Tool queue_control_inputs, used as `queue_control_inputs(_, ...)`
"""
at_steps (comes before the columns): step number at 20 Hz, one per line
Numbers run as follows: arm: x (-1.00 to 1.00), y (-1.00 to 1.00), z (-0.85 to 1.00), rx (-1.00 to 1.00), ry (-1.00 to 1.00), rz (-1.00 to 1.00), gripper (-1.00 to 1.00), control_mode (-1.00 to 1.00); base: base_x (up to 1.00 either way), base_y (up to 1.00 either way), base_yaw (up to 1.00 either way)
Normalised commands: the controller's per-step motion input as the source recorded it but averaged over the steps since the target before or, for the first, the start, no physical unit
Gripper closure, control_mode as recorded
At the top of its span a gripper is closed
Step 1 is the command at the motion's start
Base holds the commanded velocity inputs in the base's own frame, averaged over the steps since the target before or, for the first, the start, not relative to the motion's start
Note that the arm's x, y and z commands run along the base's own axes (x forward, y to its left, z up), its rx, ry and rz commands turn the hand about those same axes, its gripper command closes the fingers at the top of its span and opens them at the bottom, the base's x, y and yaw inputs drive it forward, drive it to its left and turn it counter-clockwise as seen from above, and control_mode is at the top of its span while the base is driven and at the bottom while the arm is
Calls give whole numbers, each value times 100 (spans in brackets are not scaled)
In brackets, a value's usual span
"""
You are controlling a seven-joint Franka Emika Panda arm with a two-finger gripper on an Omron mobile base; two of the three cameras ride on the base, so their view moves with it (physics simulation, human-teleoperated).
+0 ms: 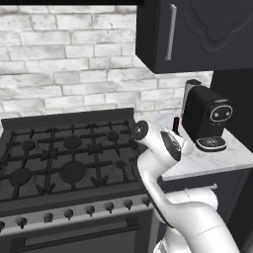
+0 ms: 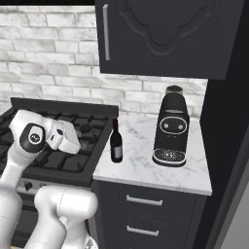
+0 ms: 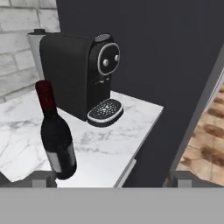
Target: There is a wine glass and glass cup on the dining counter. Place the wine bottle next to the wine glass and the juice bottle next to the glass cup.
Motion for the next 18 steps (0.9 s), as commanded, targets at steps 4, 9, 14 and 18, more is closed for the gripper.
queue_control_inputs(4,9,-9,7,-12,0,-1,-100,-100,0,0,0)
queue_control_inputs(9,24,-2,3,-9,-1,-5,-100,-100,0,0,0)
queue_control_inputs(14,27,-7,0,-10,-2,-3,-100,-100,0,0,0)
queue_control_inputs(18,28,-4,1,-3,-5,-1,-100,-100,0,0,0)
